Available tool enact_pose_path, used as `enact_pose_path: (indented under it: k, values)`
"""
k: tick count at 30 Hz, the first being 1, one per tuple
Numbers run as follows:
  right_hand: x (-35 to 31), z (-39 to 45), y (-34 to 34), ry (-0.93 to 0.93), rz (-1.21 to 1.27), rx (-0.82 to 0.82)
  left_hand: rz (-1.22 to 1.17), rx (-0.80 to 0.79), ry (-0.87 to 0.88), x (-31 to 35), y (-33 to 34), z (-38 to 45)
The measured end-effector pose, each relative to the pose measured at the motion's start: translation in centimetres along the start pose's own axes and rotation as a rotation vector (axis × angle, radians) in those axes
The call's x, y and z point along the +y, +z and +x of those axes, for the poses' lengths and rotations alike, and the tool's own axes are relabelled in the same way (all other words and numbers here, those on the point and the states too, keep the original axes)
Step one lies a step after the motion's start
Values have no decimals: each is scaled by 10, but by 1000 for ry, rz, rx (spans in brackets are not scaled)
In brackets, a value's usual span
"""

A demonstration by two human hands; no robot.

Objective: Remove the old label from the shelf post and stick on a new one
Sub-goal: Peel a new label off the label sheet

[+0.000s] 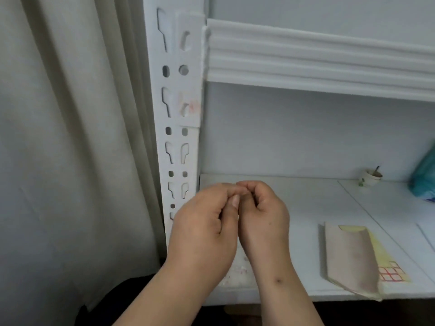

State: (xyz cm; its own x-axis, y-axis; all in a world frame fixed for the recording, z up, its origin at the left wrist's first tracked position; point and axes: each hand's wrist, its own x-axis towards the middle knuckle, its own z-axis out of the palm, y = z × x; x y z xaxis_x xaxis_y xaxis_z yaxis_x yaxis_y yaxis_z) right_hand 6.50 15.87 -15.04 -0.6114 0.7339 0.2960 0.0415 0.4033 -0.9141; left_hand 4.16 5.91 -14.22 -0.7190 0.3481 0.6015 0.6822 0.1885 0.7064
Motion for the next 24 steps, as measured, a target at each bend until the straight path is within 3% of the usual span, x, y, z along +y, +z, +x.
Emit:
enact_pose_path:
  k: [6, 11, 15, 20, 24]
  values:
    - [43, 9, -18, 57, -115, 4, 98, -228, 5, -19, 42, -12]
    - [96, 25, -41, 182, -215, 37, -4, -367, -356, -44, 76, -15]
    - [159, 31, -60, 376, -313, 65, -5, -475, -514, -66, 100, -22]
    - [223, 21, -56, 516, -552, -134, 12, -527, -622, -81, 116, -24]
    - [248, 12, -50, 449, -848, -301, 41, -547, -647, -85, 124, -24]
